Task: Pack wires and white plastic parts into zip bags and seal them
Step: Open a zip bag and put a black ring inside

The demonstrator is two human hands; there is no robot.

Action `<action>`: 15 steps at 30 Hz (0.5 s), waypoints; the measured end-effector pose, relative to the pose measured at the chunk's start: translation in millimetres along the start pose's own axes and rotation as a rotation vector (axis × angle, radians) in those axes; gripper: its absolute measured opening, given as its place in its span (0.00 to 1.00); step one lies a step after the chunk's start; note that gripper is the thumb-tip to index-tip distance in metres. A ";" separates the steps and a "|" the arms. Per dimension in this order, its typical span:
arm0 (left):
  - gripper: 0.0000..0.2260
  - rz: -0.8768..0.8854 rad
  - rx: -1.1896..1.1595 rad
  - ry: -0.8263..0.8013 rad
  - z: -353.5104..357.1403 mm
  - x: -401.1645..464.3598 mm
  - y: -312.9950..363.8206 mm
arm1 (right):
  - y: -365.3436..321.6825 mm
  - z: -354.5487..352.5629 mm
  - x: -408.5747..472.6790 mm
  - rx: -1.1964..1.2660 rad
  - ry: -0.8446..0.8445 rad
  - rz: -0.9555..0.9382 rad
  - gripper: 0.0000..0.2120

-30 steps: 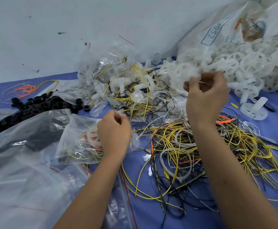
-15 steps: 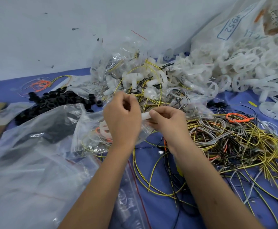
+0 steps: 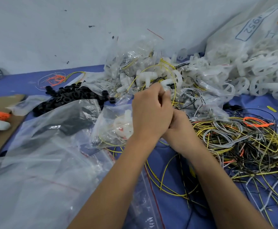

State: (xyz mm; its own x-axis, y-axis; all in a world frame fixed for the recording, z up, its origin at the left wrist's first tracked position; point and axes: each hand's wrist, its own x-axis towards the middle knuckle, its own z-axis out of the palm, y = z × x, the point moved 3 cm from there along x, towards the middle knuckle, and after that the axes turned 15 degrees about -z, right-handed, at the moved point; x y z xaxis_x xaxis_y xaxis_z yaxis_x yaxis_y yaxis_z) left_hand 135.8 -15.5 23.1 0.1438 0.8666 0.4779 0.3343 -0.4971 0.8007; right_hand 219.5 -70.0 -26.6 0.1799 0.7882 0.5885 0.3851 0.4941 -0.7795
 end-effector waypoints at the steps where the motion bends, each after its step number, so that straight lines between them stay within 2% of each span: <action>1: 0.12 -0.010 -0.026 0.000 -0.2 0.5 0.6 | -0.2 -0.5 0.4 -0.073 0.034 -0.018 0.22; 3: 0.13 -0.027 -0.077 -0.014 1.0 1.3 1.4 | -1.5 0.1 1.6 -0.221 0.049 -0.040 0.23; 5: 0.13 -0.031 -0.093 -0.058 2.8 1.6 0.0 | 3.4 2.0 0.8 -0.251 0.008 -0.050 0.25; 8: 0.13 -0.005 -0.060 -0.124 2.8 3.7 -4.8 | 10.2 6.0 -3.8 -0.213 -0.111 -0.041 0.13; 10: 0.13 0.008 -0.042 -0.106 -3.6 9.8 -10.3 | 11.2 8.9 -5.4 -0.199 -0.188 -0.030 0.12; 12: 0.15 0.043 0.067 -0.086 -11.5 19.3 -21.1 | 10.5 6.9 -4.4 -0.222 -0.146 -0.020 0.20; 15: 0.18 0.036 0.222 -0.265 -15.7 28.3 -52.8 | 4.0 0.0 -5.3 -0.189 0.001 0.060 0.20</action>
State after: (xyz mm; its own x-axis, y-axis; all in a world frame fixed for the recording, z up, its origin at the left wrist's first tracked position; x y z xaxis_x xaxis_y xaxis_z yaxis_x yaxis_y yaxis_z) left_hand 107.6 34.5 0.0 0.3867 0.8444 0.3706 0.5147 -0.5311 0.6731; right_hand 220.0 -72.2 -32.8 0.2081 0.8137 0.5427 0.5368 0.3688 -0.7588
